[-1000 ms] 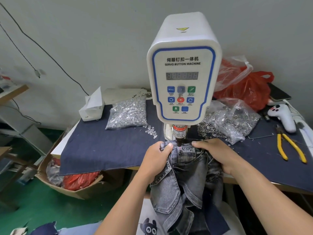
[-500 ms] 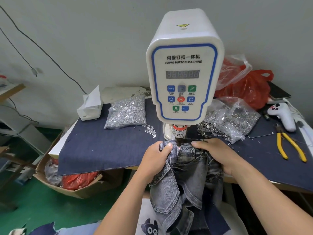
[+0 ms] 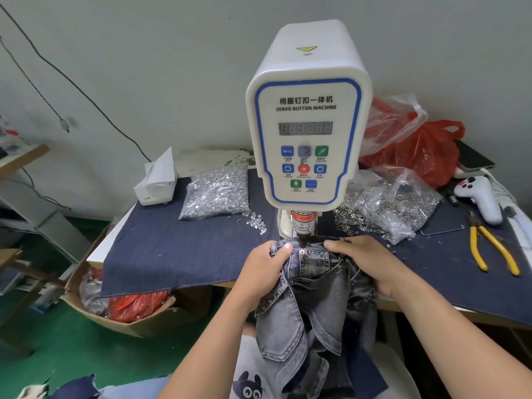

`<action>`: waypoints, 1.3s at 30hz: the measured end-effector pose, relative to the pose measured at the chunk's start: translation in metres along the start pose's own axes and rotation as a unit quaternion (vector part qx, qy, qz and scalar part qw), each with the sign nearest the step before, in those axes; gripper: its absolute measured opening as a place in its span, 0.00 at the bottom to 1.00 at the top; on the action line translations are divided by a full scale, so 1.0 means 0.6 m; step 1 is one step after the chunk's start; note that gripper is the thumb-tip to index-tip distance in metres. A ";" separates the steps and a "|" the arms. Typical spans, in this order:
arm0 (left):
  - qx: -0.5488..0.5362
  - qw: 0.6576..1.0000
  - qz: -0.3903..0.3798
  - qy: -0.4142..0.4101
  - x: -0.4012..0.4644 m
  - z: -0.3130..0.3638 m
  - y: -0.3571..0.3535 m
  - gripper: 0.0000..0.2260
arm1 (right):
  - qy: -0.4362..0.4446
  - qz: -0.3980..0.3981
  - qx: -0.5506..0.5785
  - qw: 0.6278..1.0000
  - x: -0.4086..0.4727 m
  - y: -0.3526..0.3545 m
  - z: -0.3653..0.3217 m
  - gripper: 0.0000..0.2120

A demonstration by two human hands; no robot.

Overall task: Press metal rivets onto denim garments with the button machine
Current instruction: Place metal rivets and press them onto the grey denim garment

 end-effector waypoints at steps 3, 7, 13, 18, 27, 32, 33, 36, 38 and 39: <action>-0.023 0.999 -0.019 0.013 -0.005 -0.003 0.005 0.19 | 0.017 0.004 -0.023 1.000 -0.003 -0.001 -0.005 0.13; -0.128 0.989 -0.073 0.033 -0.017 -0.015 0.010 0.15 | 0.021 0.006 -0.018 1.000 -0.008 -0.005 -0.009 0.26; -0.134 0.969 -0.206 0.014 -0.036 0.007 0.009 0.17 | 0.019 -0.063 0.012 0.998 -0.024 -0.034 -0.018 0.20; -0.175 0.961 -0.212 0.024 -0.041 0.015 0.019 0.14 | 0.050 -0.045 -0.086 0.994 -0.040 -0.043 -0.032 0.11; -0.127 0.954 -0.270 -0.019 -0.065 0.015 0.031 0.12 | 0.043 -0.210 -0.253 0.943 -0.094 -0.060 -0.016 0.08; -0.036 0.974 -0.218 -0.050 -0.056 0.021 0.061 0.13 | 0.027 -0.215 -0.083 0.973 -0.093 -0.058 -0.012 0.12; -0.021 0.976 -0.211 -0.056 -0.055 0.021 0.065 0.12 | 0.030 -0.218 -0.089 0.972 -0.093 -0.060 -0.011 0.12; -0.016 0.977 -0.202 -0.059 -0.056 0.017 0.070 0.09 | 0.048 -0.199 -0.127 0.971 -0.093 -0.060 -0.019 0.11; -0.066 0.974 -0.215 -0.043 -0.062 0.010 0.077 0.09 | 0.055 -0.184 -0.146 0.970 -0.095 -0.052 -0.028 0.08; -0.102 0.968 -0.225 -0.034 -0.067 0.007 0.080 0.10 | 0.053 -0.177 -0.156 0.970 -0.095 -0.046 -0.030 0.05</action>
Point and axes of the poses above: each hand's wrist, its own x-axis towards the middle knuckle, its own y-axis out of the back of the hand, z = x × y, the point moved 6 cm from there along x, towards the middle knuckle, and after that the axes turned 4 degrees about -y, right-handed, at the moved point
